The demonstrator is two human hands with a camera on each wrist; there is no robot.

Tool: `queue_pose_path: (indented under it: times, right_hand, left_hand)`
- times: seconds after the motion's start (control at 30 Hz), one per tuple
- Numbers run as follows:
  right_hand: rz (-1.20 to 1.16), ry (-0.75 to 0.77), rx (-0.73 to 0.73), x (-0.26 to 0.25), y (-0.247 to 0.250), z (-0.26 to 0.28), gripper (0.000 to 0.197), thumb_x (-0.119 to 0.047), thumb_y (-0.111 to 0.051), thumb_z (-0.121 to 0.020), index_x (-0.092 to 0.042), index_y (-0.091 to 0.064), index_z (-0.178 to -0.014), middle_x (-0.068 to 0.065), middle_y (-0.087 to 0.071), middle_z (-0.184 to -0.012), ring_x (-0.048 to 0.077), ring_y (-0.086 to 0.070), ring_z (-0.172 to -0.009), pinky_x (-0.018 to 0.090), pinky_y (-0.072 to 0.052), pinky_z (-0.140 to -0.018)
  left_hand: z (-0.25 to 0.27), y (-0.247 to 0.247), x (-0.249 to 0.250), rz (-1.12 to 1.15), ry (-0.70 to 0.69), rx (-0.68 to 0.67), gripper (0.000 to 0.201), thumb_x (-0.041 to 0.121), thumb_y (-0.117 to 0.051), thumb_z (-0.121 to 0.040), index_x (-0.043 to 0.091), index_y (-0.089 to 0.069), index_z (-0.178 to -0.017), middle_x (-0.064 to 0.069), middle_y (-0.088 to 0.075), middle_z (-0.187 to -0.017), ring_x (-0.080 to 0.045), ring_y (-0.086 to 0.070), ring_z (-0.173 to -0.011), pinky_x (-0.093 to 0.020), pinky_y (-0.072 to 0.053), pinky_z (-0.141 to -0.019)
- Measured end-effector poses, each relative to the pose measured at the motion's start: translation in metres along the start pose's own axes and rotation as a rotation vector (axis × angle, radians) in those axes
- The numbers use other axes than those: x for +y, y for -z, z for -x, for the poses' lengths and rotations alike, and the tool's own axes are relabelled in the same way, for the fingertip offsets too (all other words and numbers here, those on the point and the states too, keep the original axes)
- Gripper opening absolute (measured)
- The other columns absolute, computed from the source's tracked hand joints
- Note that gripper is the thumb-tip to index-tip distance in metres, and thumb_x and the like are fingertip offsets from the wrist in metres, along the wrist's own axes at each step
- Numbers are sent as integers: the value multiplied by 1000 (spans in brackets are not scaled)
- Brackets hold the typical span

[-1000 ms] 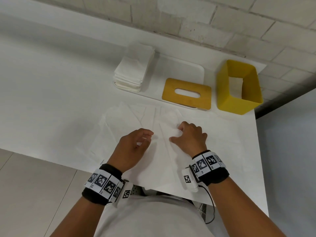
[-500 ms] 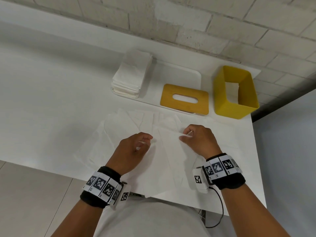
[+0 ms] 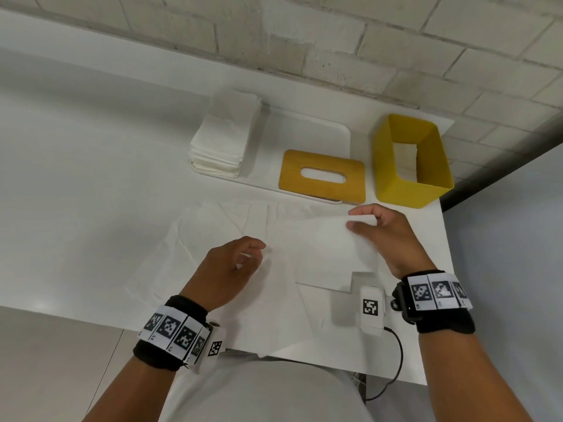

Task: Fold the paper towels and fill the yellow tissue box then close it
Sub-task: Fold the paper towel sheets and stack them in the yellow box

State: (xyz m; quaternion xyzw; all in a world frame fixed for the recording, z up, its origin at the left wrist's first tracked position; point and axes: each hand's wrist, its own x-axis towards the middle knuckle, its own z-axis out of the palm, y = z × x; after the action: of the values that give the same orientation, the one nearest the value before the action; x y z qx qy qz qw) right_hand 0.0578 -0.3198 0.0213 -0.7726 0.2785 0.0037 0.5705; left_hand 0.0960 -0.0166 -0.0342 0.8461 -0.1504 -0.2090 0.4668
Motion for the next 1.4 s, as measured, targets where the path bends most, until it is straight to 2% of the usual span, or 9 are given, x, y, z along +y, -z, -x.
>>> queue_pose_path:
  times: [0.13,0.33,0.47,0.7,0.9,1.1,1.17,1.27,1.4]
  right_hand:
    - [-322,-32,16,-14,3,3,15,-8,-69,-93,-21,-72,-101,10,-75,-101,24,-71,-88,36,-55,-81]
    - [-570,-23,57,-27,1,9,21,-9,-63,-97,-21,-67,-113,5,-76,-98,18,-71,-84,35,-58,-78]
    - [-745,-20,14,-35,-3,15,20,-12,-61,-98,-23,-65,-114,5,-75,-98,20,-70,-89,40,-56,-84]
    - [-944,-11,-103,-49,-19,27,20,-13,-60,-94,-21,-64,-112,7,-73,-108,20,-71,-96,40,-59,-86]
    - [-711,-117,-200,-26,-31,40,21,-2,-56,-97,-10,-66,-114,15,-73,-110,24,-70,-92,32,-58,-77]
    - [-229,-43,-9,4,-41,51,27,-8,-67,-96,-23,-63,-117,3,-66,-108,17,-67,-91,28,-57,-76]
    - [43,176,79,3,-44,55,45,-18,-75,-90,-34,-55,-127,-7,-58,-124,8,-63,-105,25,-52,-88]
    - [137,416,-127,-15,-56,64,69,-23,-79,-87,-37,-44,-144,-17,-48,-143,-1,-50,-128,19,-46,-100]
    - [227,469,-253,-25,-79,66,87,-22,-78,-84,-37,-29,-155,-18,-43,-150,0,-45,-136,29,-46,-108]
  left_hand:
    - [-4,0,-1,-27,14,-23,18,30,-61,-100,36,-69,-115,19,-71,-105,12,-64,-94,-1,-44,-78]
    - [-8,-6,14,-4,-14,-83,25,46,-56,-97,38,-69,-117,18,-72,-104,10,-65,-94,-6,-46,-82]
    - [-13,-15,42,297,61,-226,29,45,-48,-105,34,-71,-118,16,-76,-110,-4,-72,-100,-33,-56,-91]
    - [-29,-33,89,777,183,-409,70,76,-39,-91,30,-50,-144,5,-67,-136,-16,-67,-121,-38,-57,-98]
    - [-37,-18,93,1338,256,-70,51,39,-52,-100,13,-54,-144,-8,-67,-136,-24,-62,-128,-45,-48,-108]
    - [-35,-4,89,1309,241,104,29,29,-50,-106,14,-67,-123,-7,-74,-124,-23,-69,-118,-43,-51,-104]
    - [-35,-5,89,1243,243,149,32,34,-50,-106,14,-67,-124,-6,-75,-122,-22,-70,-116,-43,-50,-106]
    - [-33,-17,93,1028,232,98,60,62,-54,-96,19,-62,-137,-4,-70,-132,-23,-64,-124,-46,-43,-114]
    - [-27,-34,107,897,117,-24,65,82,-32,-88,52,-48,-143,-1,-62,-142,-19,-58,-131,-47,-43,-114]
